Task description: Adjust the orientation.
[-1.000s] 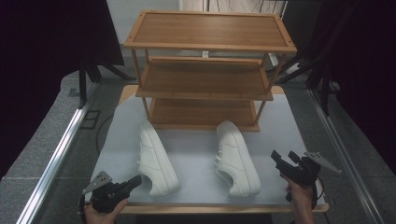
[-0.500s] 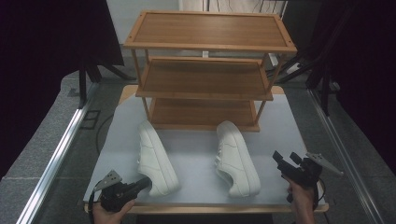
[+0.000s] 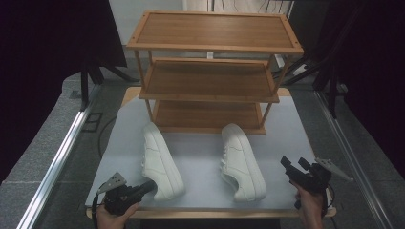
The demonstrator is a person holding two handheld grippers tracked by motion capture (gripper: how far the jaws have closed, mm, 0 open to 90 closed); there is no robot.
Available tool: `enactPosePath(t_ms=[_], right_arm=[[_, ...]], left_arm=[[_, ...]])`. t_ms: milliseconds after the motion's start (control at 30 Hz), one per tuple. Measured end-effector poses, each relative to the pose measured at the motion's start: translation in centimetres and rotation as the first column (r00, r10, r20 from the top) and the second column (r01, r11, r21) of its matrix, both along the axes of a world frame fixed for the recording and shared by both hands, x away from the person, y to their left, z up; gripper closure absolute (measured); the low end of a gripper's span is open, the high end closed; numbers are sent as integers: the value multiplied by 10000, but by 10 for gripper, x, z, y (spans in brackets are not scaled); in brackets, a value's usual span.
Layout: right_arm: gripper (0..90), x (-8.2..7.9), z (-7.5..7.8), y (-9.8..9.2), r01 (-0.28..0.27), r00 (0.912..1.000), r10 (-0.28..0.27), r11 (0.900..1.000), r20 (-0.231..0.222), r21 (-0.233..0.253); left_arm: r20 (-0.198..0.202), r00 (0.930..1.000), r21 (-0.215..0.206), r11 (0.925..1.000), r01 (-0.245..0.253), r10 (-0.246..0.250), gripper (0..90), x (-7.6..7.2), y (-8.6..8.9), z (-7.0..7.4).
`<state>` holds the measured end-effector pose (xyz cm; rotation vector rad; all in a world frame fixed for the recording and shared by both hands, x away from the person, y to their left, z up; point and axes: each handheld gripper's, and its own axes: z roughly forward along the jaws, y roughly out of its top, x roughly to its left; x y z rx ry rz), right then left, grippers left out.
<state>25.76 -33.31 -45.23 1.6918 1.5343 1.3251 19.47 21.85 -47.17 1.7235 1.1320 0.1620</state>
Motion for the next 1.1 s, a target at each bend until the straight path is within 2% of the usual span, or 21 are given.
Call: enactPosePath(t_ms=[567, 867, 1033, 1100], right_arm=[[221, -3, -3, 0, 88, 9998, -90, 9999, -166, -115], [221, -5, -3, -2, 179, 9996, -180, 9998, -204, -44], [221, -5, -3, -4, 239, 9994, -239, 9997, -251, -4], [221, -6, -4, -4, 269, 9993, -268, 9996, -241, 15]], left_arm=[[-230, 9993, 499, 9983, 304, -293, 893, 12, -19, -4], [-134, 9966, 616, 9947, 820, -813, 893, 23, -40, 3], [92, 9932, 727, 9907, 1147, -1157, 887, 40, -58, 14], [165, 9908, 969, 9864, 1324, -1346, 880, 48, -65, 18]])
